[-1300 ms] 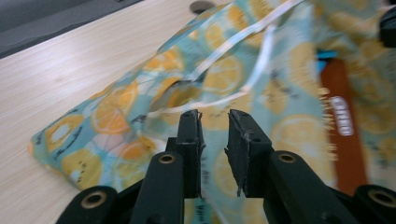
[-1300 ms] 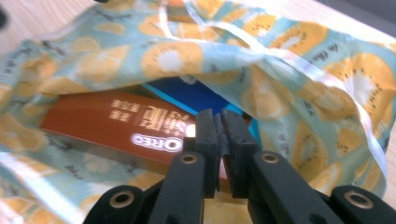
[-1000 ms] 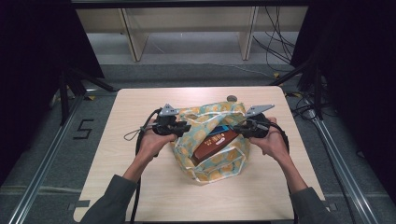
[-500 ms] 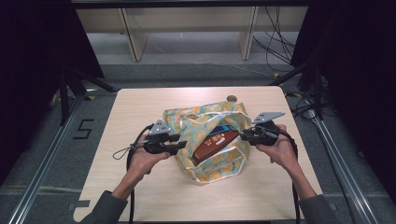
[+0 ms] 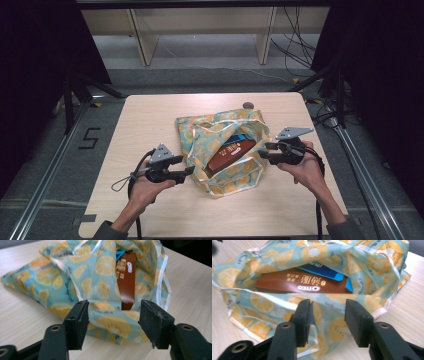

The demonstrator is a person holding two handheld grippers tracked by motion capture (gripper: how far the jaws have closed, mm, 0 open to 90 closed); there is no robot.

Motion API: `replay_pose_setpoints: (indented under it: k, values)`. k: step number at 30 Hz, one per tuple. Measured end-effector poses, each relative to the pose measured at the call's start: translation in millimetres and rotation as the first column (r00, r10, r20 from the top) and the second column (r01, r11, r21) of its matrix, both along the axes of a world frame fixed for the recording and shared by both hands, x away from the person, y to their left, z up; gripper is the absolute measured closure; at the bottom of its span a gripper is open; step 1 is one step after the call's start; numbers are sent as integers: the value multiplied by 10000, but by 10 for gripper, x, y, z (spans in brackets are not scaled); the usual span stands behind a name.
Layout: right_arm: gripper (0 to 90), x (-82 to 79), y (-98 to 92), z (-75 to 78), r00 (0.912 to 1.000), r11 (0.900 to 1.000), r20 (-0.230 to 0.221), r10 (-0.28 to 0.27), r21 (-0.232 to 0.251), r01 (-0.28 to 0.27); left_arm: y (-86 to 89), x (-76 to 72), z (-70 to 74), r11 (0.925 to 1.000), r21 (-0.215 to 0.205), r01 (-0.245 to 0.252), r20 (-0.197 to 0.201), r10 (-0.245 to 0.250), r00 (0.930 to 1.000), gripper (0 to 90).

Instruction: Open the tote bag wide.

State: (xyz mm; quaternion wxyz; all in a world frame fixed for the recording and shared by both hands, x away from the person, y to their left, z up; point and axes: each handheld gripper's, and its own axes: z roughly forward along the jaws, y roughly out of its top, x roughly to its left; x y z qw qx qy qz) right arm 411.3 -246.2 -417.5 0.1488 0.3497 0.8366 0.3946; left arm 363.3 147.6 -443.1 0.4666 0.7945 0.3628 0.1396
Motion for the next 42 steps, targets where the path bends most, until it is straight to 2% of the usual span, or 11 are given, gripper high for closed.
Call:
replay_pose_setpoints:
  k: [2,6,8,15,16,18,27,30,36,37,42]
  values:
    - [509,-52,-16,-8,9999,9999,-94,-69,141,71,8,-43,-36,9996,-261,-119,-191,114,9998,375]
    - [480,-115,-47,-53,10000,9997,-4,-96,236,96,52,-100,-91,9998,-156,-119,-217,115,9997,346]
    - [466,-173,-44,-70,9990,9989,-324,-314,337,325,67,-122,-122,9996,-226,-144,-289,138,9995,332]
    - [426,-280,-49,-165,9999,9997,41,-112,232,111,104,-199,-169,9987,-392,-333,-421,317,9986,306]
    - [424,-316,-38,-170,9995,9994,-283,-161,292,169,111,-212,-176,9989,-330,-327,-365,315,9988,302]
    - [417,-314,-43,-215,9998,9997,95,161,180,-163,119,-238,-196,9992,-182,-342,-318,336,9989,300]
    - [389,-502,-40,-297,9998,9990,-41,-189,393,191,129,-360,-280,9996,-83,-281,-321,278,9991,271]
    - [382,-552,-53,-345,9998,9995,175,-65,295,60,132,-402,-306,9993,-97,-360,-214,358,9991,259]
    - [375,-680,-49,-438,10000,10000,-6,61,72,-61,158,-471,-378,9995,157,-257,-231,261,9994,247]
    - [373,-705,-48,-447,9999,10000,-114,76,3,-76,143,-486,-397,9994,-26,-344,-224,343,9992,242]
    - [367,-798,-60,-513,9998,9995,46,185,-273,-184,129,-547,-447,9994,53,-334,-169,334,9993,237]
